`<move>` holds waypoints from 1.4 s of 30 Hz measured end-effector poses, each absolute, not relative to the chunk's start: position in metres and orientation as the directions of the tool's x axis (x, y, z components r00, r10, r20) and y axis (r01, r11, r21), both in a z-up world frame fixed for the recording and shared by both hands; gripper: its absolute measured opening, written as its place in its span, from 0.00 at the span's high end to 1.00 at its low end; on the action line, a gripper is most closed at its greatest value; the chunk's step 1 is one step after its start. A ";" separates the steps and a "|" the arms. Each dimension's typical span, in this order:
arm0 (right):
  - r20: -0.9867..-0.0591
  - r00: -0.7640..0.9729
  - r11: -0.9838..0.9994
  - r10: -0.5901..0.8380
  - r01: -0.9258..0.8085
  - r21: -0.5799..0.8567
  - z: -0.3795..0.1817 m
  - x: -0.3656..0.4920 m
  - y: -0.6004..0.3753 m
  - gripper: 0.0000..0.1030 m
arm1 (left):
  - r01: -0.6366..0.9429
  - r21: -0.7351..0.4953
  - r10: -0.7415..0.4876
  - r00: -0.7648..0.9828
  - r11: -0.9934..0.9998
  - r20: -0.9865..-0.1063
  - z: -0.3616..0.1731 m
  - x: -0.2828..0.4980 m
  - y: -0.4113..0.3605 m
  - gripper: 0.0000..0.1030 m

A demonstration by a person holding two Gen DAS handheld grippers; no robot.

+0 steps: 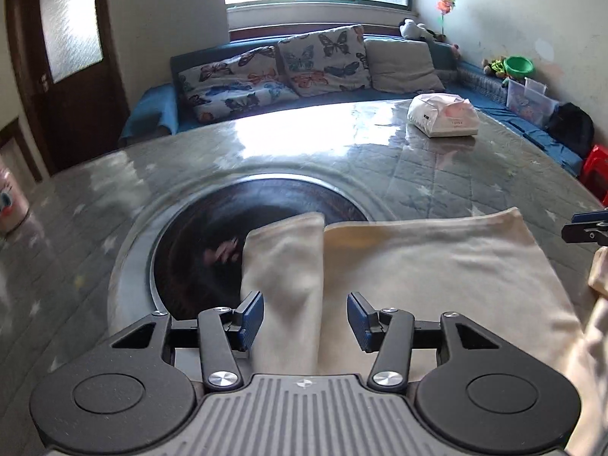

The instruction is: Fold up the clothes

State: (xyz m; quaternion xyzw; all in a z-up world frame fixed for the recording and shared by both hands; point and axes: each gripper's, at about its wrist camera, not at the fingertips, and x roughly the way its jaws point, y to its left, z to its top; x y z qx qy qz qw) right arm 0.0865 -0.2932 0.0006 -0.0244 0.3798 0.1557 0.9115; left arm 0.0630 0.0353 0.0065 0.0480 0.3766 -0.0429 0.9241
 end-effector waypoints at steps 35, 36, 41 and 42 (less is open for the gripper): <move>-0.765 0.607 0.946 0.213 -0.323 0.007 -0.033 0.145 -0.258 0.72 | -0.125 0.051 0.125 0.705 0.991 -0.699 0.018 0.035 0.141 0.39; -0.766 0.608 0.946 0.210 -0.324 0.002 -0.033 0.145 -0.257 0.72 | -0.092 0.046 0.098 0.713 0.995 -0.694 0.017 0.044 0.130 0.35; -0.770 0.607 0.940 0.200 -0.341 -0.025 -0.032 0.145 -0.252 0.74 | 0.041 0.009 -0.023 0.697 0.999 -0.717 0.007 0.092 0.083 0.32; -0.770 0.606 0.937 0.199 -0.347 -0.031 -0.031 0.145 -0.251 0.76 | 0.050 0.010 -0.028 0.690 0.999 -0.723 0.004 0.099 0.076 0.32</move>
